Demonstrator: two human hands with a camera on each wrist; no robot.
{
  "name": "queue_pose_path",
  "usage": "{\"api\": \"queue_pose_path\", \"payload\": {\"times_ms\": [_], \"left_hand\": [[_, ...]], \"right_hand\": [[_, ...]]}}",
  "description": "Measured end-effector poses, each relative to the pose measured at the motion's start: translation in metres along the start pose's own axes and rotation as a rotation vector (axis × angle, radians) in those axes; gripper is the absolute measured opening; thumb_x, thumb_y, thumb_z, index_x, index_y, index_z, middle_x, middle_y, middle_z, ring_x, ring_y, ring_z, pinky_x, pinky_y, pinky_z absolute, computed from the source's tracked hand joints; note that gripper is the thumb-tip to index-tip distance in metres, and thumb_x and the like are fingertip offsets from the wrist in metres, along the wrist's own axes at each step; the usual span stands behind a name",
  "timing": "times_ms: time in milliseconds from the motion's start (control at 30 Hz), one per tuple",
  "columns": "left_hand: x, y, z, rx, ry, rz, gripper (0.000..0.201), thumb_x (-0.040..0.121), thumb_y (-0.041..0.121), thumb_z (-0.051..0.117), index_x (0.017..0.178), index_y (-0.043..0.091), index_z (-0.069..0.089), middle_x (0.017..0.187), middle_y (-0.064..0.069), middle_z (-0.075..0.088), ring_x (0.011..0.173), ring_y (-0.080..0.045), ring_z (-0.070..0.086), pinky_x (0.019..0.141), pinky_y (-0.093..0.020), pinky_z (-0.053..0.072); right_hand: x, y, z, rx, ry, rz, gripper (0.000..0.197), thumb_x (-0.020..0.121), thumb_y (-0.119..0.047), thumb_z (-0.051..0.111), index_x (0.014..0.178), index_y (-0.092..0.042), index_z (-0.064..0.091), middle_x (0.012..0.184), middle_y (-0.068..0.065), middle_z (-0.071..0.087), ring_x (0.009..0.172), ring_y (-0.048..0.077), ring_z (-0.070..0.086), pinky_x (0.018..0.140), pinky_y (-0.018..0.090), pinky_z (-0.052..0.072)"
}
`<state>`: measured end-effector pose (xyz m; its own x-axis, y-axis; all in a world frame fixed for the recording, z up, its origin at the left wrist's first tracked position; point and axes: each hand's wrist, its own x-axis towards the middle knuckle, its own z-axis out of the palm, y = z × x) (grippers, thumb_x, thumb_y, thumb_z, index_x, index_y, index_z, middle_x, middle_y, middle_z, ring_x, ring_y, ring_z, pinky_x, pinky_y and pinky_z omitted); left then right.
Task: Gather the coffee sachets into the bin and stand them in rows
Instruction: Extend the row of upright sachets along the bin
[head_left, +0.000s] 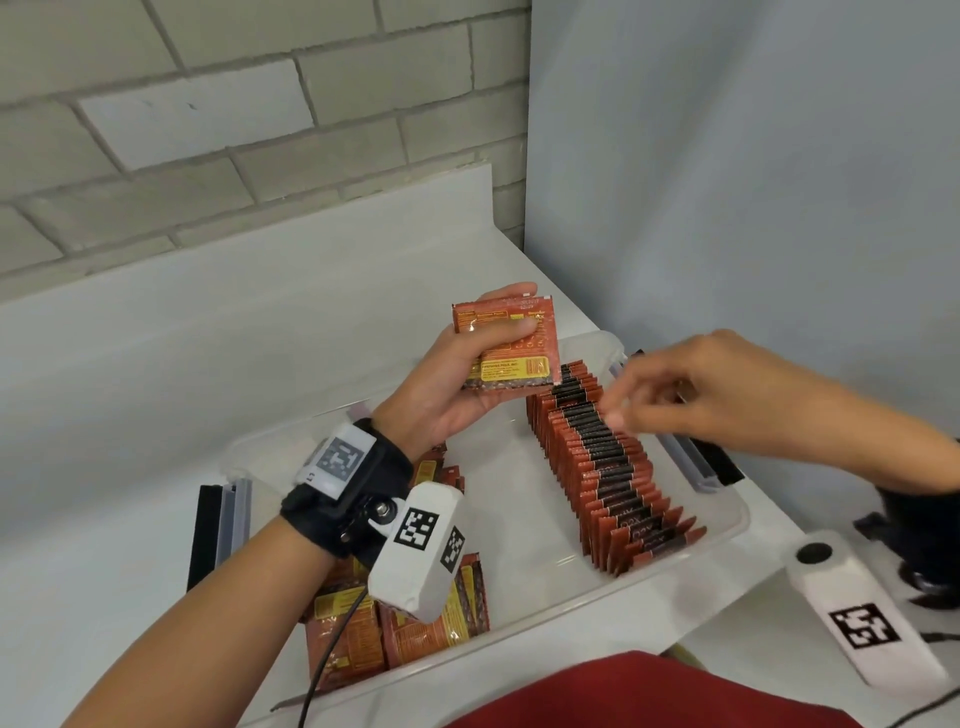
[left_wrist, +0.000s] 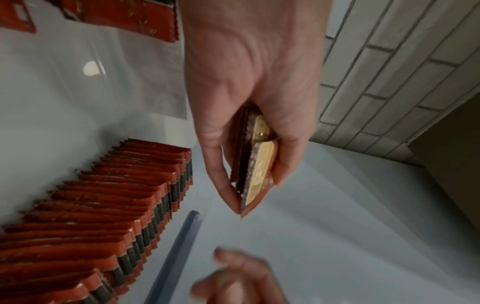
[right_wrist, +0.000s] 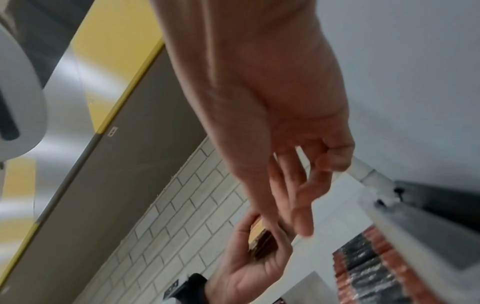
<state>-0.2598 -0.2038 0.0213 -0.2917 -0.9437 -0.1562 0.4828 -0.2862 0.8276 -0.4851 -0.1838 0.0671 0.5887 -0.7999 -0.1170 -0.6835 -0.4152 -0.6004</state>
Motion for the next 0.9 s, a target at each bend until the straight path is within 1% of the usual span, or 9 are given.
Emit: {"api": "queue_pose_path", "payload": {"times_ms": [133,233,300,367,433,533,600,733,900], "left_hand": [[-0.001,-0.002,0.003,0.024,-0.035,0.008,0.042,0.078,0.011,0.064,0.118,0.021,0.06,0.096,-0.003,0.072,0.083,-0.018,0.071,0.069,-0.032,0.06],[-0.002,-0.003,0.003,0.034,-0.033,0.015,0.039,0.079,0.013,0.063,0.117,0.021,0.06,0.101,-0.004,0.072,0.087,-0.02,0.07,0.071,-0.032,0.06],[-0.002,-0.004,0.002,0.044,-0.028,0.003,0.036,0.081,0.023,0.061,0.117,0.02,0.061,0.104,-0.006,0.071,0.09,-0.021,0.07,0.074,-0.036,0.06],[-0.003,-0.003,0.002,0.06,-0.038,-0.051,0.044,0.082,0.043,0.055,0.117,0.018,0.062,0.107,-0.008,0.07,0.094,-0.022,0.068,0.077,-0.037,0.059],[-0.002,-0.002,0.001,0.045,-0.042,-0.138,0.064,0.077,0.062,0.045,0.115,0.015,0.065,0.104,-0.012,0.07,0.09,-0.022,0.066,0.077,-0.038,0.06],[0.0,-0.002,-0.001,0.007,-0.07,-0.215,0.074,0.076,0.071,0.039,0.11,0.011,0.067,0.09,-0.014,0.067,0.076,-0.021,0.066,0.071,-0.038,0.059],[-0.001,-0.003,0.0,0.03,-0.08,-0.236,0.063,0.081,0.063,0.045,0.109,0.01,0.065,0.084,-0.014,0.066,0.073,-0.021,0.066,0.067,-0.038,0.059],[-0.005,-0.003,0.005,0.049,-0.107,-0.218,0.026,0.086,0.027,0.057,0.102,0.008,0.064,0.078,-0.012,0.066,0.067,-0.019,0.065,0.061,-0.034,0.059],[-0.003,-0.001,0.001,-0.013,-0.095,-0.125,0.031,0.085,0.006,0.058,0.116,0.009,0.062,0.1,-0.013,0.071,0.085,-0.023,0.071,0.059,-0.031,0.06]], "right_hand": [[0.022,-0.012,0.011,0.255,0.163,0.122,0.039,0.072,-0.051,0.071,0.104,-0.031,0.062,0.086,-0.011,0.071,0.076,0.0,0.066,0.073,0.02,0.052],[0.034,-0.017,0.02,0.405,0.182,0.125,0.036,0.076,-0.037,0.075,0.106,-0.026,0.06,0.086,-0.006,0.073,0.079,0.01,0.07,0.079,0.029,0.055],[0.038,-0.016,0.022,0.457,0.196,0.126,0.029,0.079,-0.026,0.075,0.104,-0.024,0.06,0.083,-0.003,0.073,0.08,0.015,0.07,0.08,0.033,0.054],[0.038,-0.016,0.019,0.459,0.227,0.115,0.023,0.081,-0.022,0.074,0.1,-0.023,0.062,0.082,-0.001,0.072,0.078,0.011,0.069,0.077,0.029,0.053],[0.035,-0.018,0.013,0.45,0.284,0.069,0.016,0.082,-0.021,0.073,0.094,-0.02,0.064,0.083,-0.001,0.071,0.073,0.008,0.066,0.071,0.023,0.053],[0.031,-0.021,0.006,0.444,0.36,-0.021,0.012,0.081,-0.018,0.073,0.086,-0.012,0.064,0.083,-0.003,0.072,0.071,0.011,0.068,0.068,0.019,0.055],[0.03,-0.023,0.005,0.427,0.372,-0.052,0.01,0.079,-0.015,0.075,0.083,-0.01,0.066,0.081,-0.005,0.073,0.072,0.009,0.069,0.07,0.017,0.054],[0.031,-0.022,0.01,0.395,0.389,-0.09,0.007,0.078,-0.006,0.074,0.084,-0.008,0.072,0.088,-0.003,0.075,0.082,0.005,0.07,0.08,0.016,0.053],[0.031,-0.02,0.013,0.353,0.385,-0.106,0.012,0.081,-0.003,0.071,0.089,-0.012,0.075,0.096,-0.005,0.074,0.089,0.002,0.069,0.078,0.012,0.052]]}}
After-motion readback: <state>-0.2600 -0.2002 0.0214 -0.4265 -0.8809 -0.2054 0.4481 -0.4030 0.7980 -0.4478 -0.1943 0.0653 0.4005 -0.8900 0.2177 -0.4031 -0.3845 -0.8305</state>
